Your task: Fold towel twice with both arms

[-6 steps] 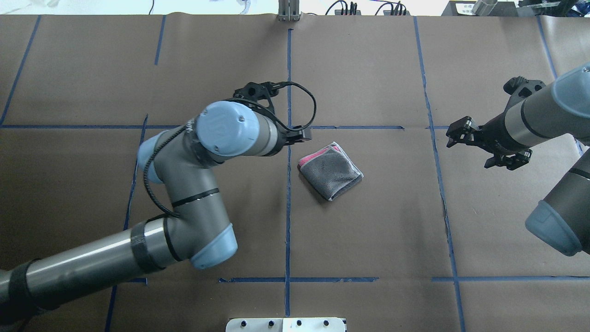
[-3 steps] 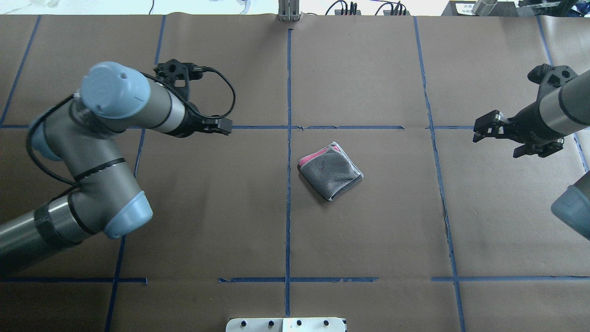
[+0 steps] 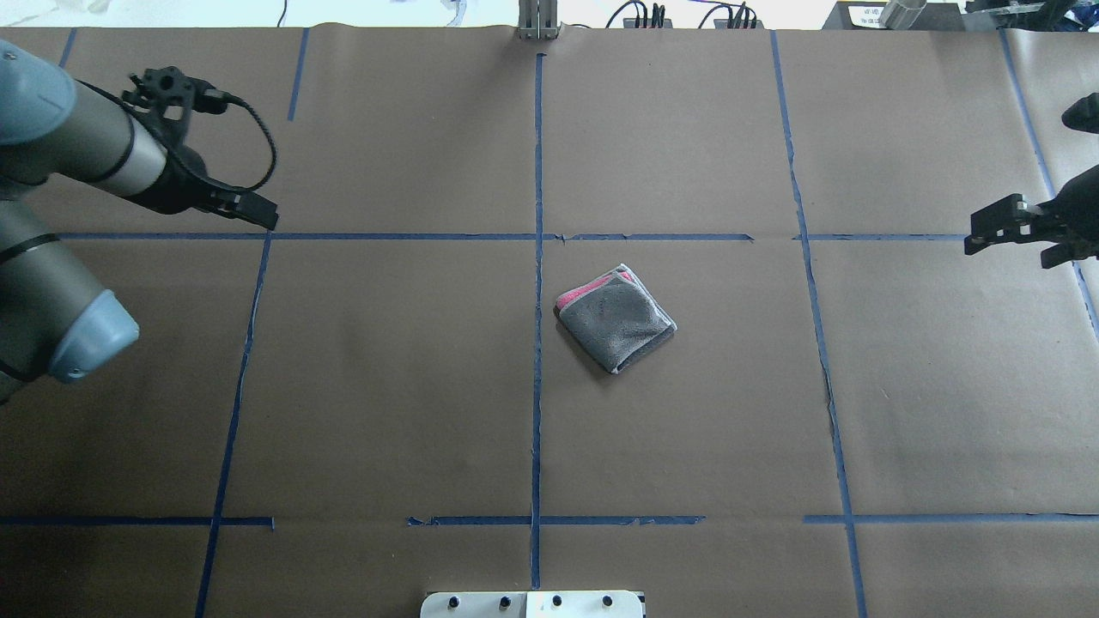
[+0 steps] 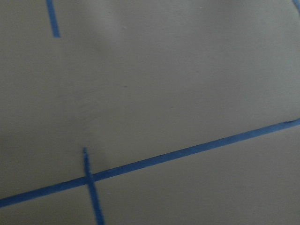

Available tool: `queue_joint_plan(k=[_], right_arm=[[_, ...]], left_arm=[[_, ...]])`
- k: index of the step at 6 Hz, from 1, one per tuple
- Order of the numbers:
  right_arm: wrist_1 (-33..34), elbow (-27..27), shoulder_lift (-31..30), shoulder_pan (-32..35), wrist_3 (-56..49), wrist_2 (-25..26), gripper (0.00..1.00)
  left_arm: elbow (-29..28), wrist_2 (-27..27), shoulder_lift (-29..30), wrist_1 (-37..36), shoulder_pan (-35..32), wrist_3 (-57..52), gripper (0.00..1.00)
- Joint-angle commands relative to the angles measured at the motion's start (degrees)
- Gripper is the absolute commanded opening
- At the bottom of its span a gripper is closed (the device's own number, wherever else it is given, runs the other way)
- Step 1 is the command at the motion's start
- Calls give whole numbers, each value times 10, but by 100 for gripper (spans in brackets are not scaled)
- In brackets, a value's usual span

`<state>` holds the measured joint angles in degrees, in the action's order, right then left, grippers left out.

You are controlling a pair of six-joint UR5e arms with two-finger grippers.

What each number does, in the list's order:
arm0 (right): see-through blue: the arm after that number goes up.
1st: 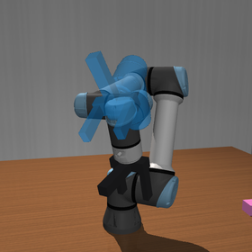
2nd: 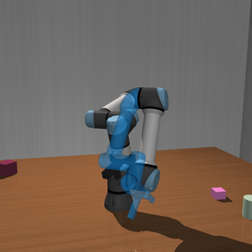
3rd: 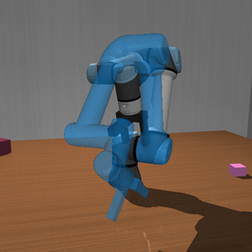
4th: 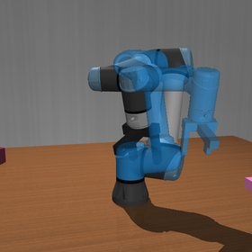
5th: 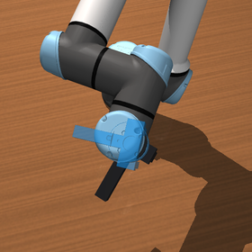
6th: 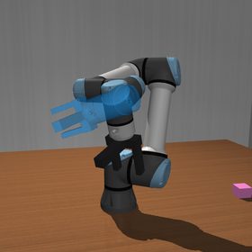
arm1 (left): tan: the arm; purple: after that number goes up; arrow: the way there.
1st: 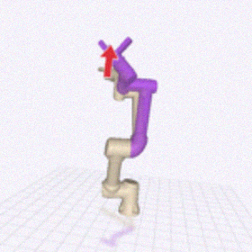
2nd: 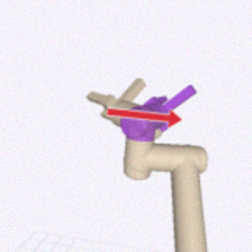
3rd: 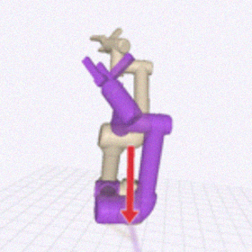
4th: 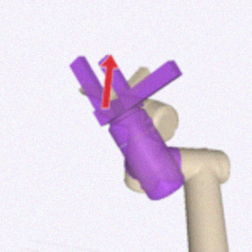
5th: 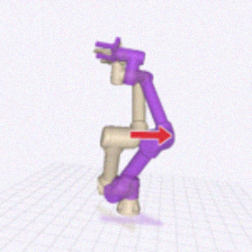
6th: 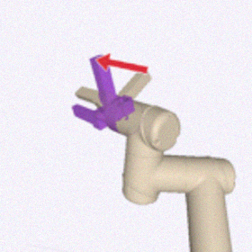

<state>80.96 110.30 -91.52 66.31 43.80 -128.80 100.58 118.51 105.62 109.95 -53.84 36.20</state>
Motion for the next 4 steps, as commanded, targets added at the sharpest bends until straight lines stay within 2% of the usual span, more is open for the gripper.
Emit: queue_joint_plan(k=[1,3,4], right_arm=[[4,-48,-20,82,-195,-52,100],[14,-67,-46,134,-297,-61,100],[50,-74,-56,163,-385,-60,100]], left_arm=[[4,49,-82,1,-95,-133,100],[-13,66,-148,-17,-225,-340,100],[-18,66,-153,-73,-264,-406,100]])
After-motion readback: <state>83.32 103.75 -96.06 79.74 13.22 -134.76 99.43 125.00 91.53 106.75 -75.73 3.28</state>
